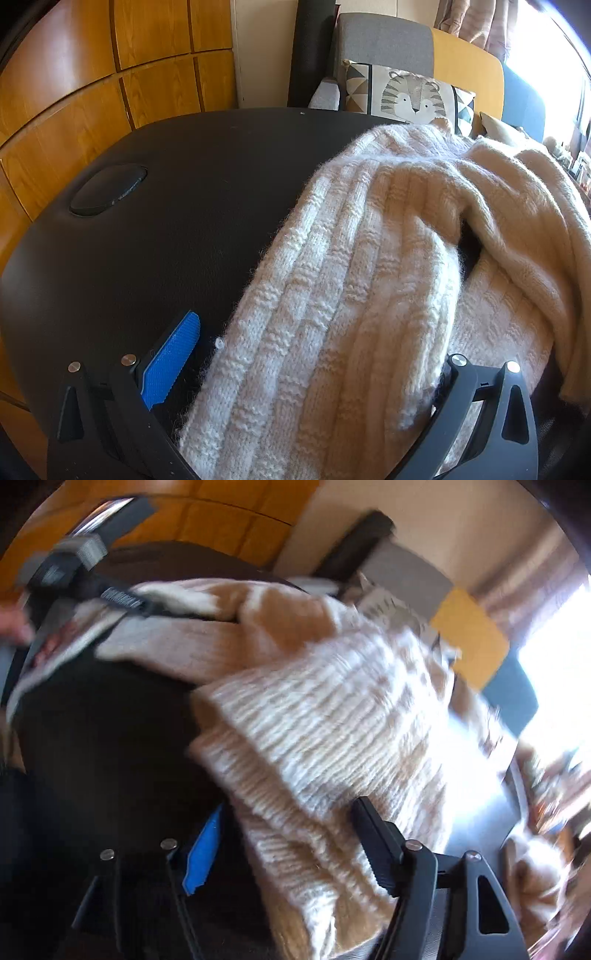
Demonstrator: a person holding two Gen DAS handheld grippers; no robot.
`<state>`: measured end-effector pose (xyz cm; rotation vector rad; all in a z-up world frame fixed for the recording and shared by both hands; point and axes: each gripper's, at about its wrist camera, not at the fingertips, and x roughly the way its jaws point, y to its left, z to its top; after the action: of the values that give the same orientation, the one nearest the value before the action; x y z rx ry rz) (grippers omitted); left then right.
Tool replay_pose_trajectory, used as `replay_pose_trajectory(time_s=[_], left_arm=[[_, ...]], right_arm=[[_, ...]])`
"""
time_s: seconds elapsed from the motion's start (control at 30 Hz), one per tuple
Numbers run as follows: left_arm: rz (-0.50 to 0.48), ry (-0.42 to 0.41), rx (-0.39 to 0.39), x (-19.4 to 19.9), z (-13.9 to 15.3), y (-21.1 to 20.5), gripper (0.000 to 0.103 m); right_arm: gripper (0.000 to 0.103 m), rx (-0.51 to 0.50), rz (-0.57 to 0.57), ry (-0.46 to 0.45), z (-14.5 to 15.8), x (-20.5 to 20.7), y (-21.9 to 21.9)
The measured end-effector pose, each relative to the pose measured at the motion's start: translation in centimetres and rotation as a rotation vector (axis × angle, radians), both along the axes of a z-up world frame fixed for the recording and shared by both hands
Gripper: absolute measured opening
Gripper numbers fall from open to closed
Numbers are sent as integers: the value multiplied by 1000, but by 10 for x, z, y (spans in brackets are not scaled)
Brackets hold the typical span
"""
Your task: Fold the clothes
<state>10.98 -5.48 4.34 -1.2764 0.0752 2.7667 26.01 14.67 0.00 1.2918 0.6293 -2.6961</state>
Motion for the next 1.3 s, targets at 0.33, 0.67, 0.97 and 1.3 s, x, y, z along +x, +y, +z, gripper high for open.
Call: replay_pose_trajectory(time_s=[0.33,0.67,0.97,1.3], left_arm=[[-6,4,9,0,0,-1,103],[-7,5,18,0,-1,0,103],[-12,14,77,-1,0,-8,103],[-6,35,248,0,3,-28,103]], right_arm=[[21,-776,-215,35,65,-36,86],[9,-1005,149,-70,114,-121,-39],[26,-772,168,-252,23,-31,-57],[28,-216,333,-154,-5,-64,-141]])
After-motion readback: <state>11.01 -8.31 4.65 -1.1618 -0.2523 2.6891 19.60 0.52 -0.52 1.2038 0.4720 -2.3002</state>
